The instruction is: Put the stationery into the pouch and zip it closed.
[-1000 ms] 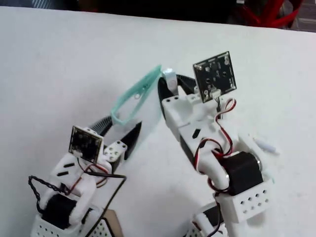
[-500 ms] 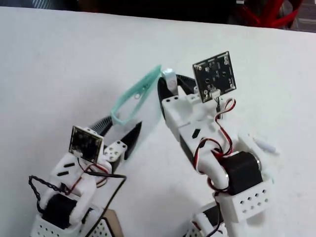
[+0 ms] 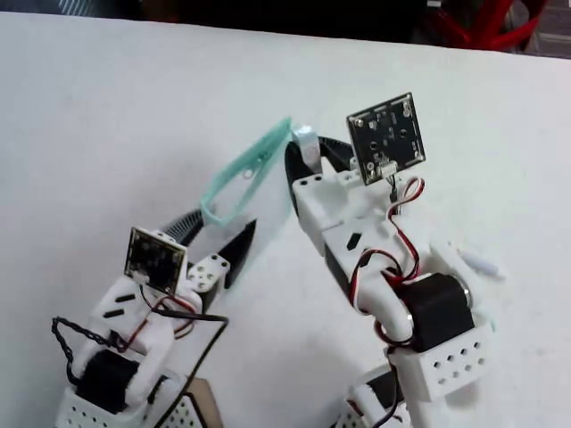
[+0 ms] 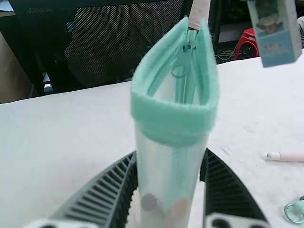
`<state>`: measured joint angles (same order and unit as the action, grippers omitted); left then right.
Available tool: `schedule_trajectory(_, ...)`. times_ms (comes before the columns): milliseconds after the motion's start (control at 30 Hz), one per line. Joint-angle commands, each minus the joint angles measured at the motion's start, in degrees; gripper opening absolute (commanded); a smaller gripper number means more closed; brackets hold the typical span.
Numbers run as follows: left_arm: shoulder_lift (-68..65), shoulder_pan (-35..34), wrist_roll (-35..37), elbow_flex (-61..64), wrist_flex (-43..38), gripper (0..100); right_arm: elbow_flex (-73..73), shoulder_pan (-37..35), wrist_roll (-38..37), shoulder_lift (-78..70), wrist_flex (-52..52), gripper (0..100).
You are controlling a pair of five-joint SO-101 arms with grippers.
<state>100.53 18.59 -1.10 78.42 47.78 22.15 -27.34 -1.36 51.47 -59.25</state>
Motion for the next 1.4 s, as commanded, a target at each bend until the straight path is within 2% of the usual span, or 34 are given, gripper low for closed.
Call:
schedule_trajectory(0,0.6,0.3,-0.6,-0.5,-1.1,21,-3.0,-0.3,-0.5,0.3,-0.1,1.8)
schedule_trajectory(1133,0.7,0.2,-0.4,-0.5,-1.1,23,-3.3,-0.3,-0.4,0.4,-0.7,1.8)
schedule_trajectory(1367,0.7,0.3,-0.2,-3.4,3.5,26,-3.3,-0.3,-0.5,0.4,-0.6,1.8)
